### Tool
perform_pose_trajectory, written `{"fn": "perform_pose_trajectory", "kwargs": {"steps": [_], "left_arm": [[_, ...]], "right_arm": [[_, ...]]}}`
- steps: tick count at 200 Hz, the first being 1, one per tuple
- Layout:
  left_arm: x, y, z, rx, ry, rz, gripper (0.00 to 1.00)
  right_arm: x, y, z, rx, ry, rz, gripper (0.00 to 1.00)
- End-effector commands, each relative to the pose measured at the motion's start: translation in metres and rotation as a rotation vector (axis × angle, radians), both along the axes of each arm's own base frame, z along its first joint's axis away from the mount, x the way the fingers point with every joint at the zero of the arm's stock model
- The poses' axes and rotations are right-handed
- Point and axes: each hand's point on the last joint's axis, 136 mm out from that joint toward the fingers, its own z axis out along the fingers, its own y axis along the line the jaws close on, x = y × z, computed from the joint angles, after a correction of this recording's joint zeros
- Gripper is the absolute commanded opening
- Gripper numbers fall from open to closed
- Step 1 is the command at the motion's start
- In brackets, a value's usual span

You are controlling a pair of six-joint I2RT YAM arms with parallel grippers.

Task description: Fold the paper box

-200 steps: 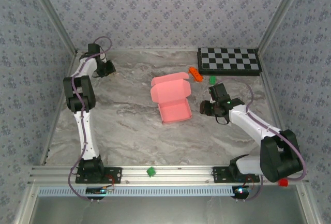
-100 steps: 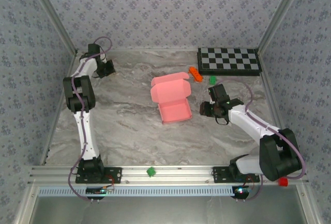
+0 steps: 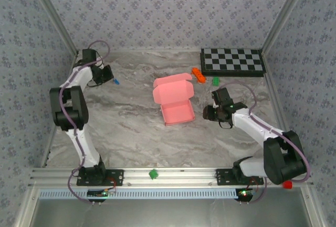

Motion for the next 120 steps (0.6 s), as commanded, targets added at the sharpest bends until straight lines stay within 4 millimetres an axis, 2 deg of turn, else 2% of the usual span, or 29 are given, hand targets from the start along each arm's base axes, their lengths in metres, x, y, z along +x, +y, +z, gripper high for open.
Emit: {"fn": "perform_pose_trajectory", "kwargs": {"steps": [1, 26, 55, 86, 120], "left_arm": [[-0.017, -0.009, 0.034, -0.013, -0.083, 0.001, 0.0], [-0.049, -0.029, 0.05, -0.044, -0.113, -0.029, 0.0], [-0.084, -0.067, 0.065, -0.071, -0.144, -0.108, 0.0], [-0.115, -0.103, 0.084, -0.054, -0.181, -0.2, 0.0], [-0.137, -0.143, 0.099, -0.034, -0.228, -0.314, 0.0]], "right_arm": [[-0.001, 0.007, -0.008, 0.031, 0.022, 0.013, 0.43], [0.0, 0.014, -0.013, 0.044, 0.031, 0.03, 0.4], [0.002, 0.024, -0.018, 0.065, 0.044, 0.06, 0.37], [0.007, 0.035, -0.025, 0.076, 0.064, 0.084, 0.35], [0.009, 0.048, -0.03, 0.081, 0.084, 0.121, 0.34]]}}
